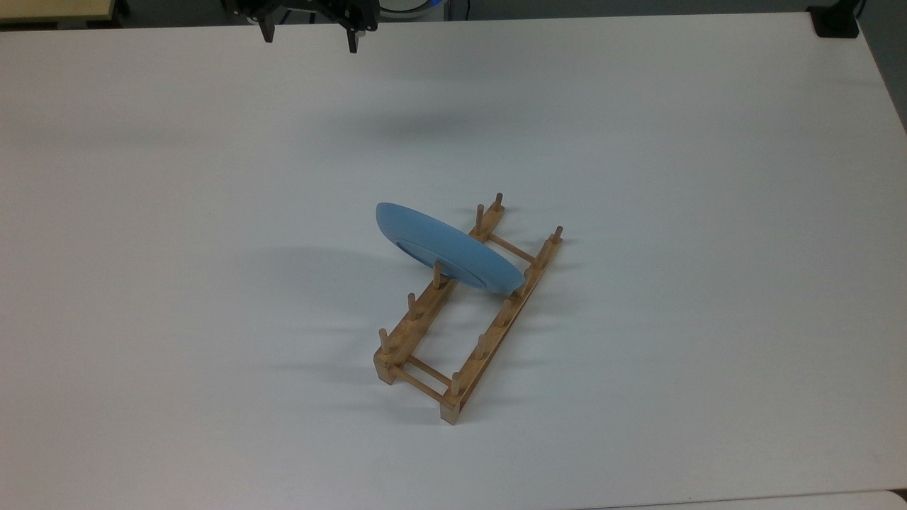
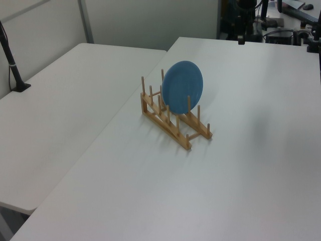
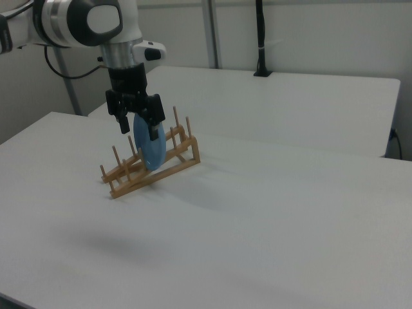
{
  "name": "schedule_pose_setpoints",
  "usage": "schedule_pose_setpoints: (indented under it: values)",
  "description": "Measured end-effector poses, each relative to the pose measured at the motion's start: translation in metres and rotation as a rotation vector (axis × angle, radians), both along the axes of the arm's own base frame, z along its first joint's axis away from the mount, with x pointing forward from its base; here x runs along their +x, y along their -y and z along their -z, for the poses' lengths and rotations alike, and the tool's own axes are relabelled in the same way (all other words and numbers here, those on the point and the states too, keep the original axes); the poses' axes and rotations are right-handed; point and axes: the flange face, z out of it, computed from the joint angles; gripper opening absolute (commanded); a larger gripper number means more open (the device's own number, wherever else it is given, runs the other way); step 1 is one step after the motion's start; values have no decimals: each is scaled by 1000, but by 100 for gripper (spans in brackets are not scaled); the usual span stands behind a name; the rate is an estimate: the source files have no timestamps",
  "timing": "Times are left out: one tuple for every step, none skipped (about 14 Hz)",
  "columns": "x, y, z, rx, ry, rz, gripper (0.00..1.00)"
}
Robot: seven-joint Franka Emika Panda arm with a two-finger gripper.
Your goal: Pick plate from plate rack
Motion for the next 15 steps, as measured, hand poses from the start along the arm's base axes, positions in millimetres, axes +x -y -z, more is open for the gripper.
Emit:
schedule_pose_setpoints:
  values:
    - [1, 0, 3, 0, -5, 0, 100]
    - [0, 1, 2, 14, -7, 0, 100]
    - [-1, 8, -1, 38, -9, 4, 100]
    - [-2, 13, -3, 46, -7, 4, 100]
    - [-3, 16, -4, 51, -5, 4, 100]
    - [-3, 18, -5, 53, -5, 1, 100]
    - [-3, 18, -5, 54, -5, -2, 100]
    - [-3, 17, -5, 54, -5, -4, 100]
    - [-3, 16, -5, 54, -5, -6, 100]
    - [-3, 16, -5, 54, -5, -7, 100]
    - [-2, 15, -4, 54, -6, -8, 100]
    - [-2, 14, -4, 54, -7, -9, 100]
    - [-2, 14, -3, 54, -7, -11, 100]
    - [-2, 13, -3, 54, -8, -13, 100]
    - [-2, 13, -3, 54, -7, -14, 100]
